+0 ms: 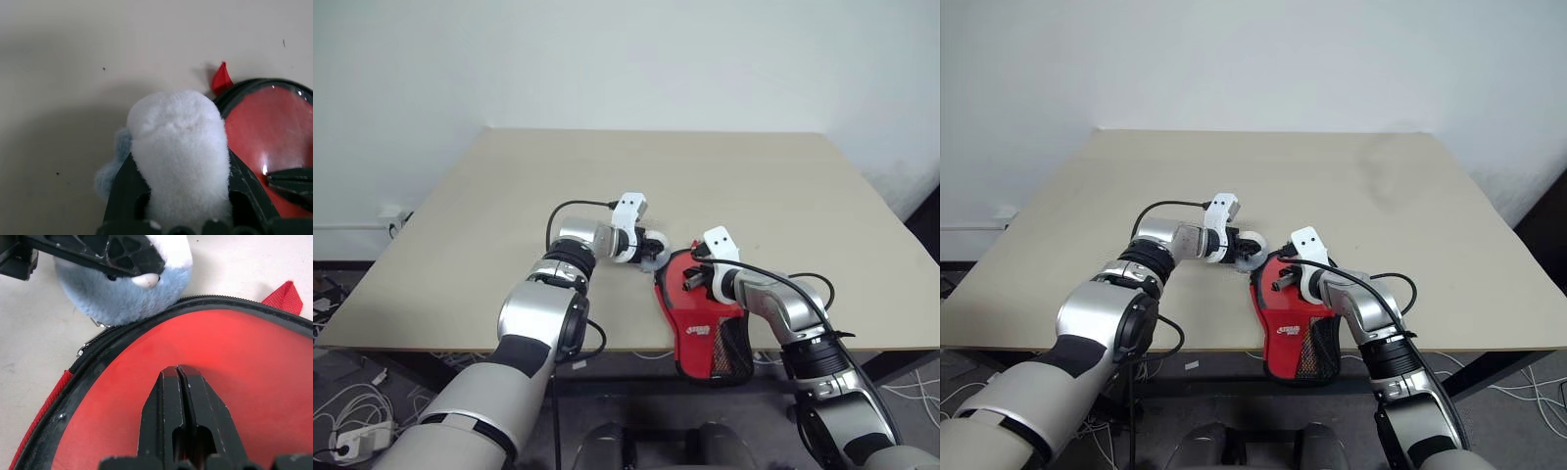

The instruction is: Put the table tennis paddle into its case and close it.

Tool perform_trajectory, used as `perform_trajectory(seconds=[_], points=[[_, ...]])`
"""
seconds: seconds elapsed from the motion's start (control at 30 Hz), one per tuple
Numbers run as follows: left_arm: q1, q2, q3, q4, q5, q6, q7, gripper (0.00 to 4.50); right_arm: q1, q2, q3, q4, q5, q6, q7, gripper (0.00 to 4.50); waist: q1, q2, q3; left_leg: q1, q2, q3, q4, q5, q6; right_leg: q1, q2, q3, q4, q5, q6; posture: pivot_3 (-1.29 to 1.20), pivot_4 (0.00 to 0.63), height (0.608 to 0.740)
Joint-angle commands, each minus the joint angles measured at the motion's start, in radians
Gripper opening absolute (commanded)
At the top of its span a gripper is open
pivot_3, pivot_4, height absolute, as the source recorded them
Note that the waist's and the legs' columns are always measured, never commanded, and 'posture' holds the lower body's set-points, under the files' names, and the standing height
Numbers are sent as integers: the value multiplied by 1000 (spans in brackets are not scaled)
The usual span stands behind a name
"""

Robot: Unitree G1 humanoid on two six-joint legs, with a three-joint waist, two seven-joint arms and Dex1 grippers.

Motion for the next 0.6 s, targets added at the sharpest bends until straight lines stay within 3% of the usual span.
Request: perform_trajectory(seconds=[0.03,0.6], points=[[-70,-5,23,9,15,-75,57,1104,17,6,6,-27,10,23,15,0,0,0,0,0,0,0,0,0,0,0,0,0,0,0,0,0,0,724],[-162,-84,54,68,87,-232,186,1104,86,25,16,-114,5,103,-3,0,0,0,0,0,0,0,0,-1,1,0,0,0,0,0,0,0,0,724]])
